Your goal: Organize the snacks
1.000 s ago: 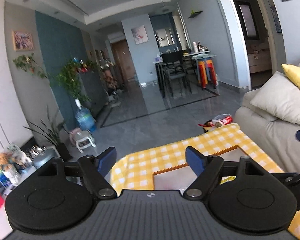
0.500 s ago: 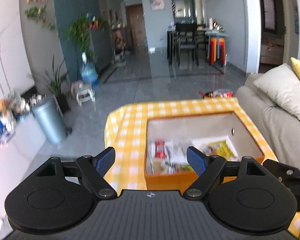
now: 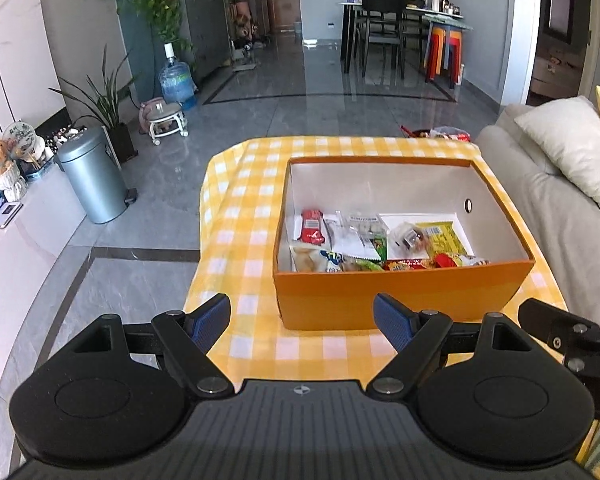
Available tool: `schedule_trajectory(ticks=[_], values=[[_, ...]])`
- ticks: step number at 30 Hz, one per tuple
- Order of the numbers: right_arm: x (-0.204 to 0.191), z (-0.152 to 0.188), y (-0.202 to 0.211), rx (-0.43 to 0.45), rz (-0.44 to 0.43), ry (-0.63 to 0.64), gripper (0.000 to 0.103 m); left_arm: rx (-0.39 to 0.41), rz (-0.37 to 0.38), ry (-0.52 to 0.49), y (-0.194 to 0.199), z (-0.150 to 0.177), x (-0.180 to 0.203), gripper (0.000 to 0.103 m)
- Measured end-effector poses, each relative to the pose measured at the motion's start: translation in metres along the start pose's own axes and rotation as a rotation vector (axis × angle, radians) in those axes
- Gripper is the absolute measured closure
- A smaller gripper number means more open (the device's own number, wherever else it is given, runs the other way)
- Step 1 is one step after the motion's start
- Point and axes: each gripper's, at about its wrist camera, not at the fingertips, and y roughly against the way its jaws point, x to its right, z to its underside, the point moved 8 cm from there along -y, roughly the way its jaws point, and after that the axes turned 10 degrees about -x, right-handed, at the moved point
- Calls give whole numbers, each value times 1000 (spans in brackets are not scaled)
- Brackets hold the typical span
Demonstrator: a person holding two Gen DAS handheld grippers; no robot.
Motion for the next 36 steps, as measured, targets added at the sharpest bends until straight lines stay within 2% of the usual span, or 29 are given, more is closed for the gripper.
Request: schedule_trajectory(ticks=[5, 36], values=[[3, 0, -6, -17, -5, -37, 4, -16, 4, 1, -3, -1, 1, 8], [6, -3, -3, 8, 12, -32, 4, -11, -7, 5, 0, -5, -1, 8]])
